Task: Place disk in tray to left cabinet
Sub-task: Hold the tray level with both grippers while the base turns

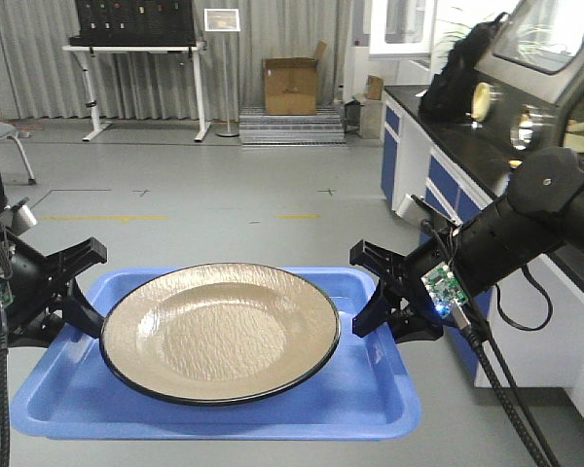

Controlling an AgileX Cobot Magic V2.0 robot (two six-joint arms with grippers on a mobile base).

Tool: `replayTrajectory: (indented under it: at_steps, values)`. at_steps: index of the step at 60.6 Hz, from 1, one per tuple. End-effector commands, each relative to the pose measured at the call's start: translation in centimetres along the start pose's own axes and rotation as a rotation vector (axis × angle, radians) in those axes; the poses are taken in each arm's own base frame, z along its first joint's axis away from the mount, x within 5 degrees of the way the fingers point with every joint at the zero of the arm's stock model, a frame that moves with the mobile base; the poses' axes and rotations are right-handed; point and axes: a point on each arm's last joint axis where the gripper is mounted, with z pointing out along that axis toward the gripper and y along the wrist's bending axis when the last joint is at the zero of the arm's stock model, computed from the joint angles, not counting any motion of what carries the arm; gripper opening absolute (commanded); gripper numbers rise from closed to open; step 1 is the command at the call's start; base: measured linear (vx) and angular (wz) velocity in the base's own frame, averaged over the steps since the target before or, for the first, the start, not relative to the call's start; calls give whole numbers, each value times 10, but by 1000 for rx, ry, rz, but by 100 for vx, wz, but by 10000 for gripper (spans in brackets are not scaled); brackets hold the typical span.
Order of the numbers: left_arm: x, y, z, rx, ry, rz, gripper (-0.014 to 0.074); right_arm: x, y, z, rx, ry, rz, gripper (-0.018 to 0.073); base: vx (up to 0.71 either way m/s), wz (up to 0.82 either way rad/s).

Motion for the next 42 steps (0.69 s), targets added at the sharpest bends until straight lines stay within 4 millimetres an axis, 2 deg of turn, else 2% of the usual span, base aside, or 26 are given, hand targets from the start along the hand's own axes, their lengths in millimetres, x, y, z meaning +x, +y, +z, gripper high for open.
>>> replayTrajectory:
  at_steps: [1, 42]
  values:
    - [15, -44, -28, 253, -7, -19, 0, 12, 50, -32, -249, -49, -11, -1, 40, 20]
    - [15, -44, -28, 253, -7, -19, 0, 13, 50, -32, -248, -44, -12, -1, 50, 9]
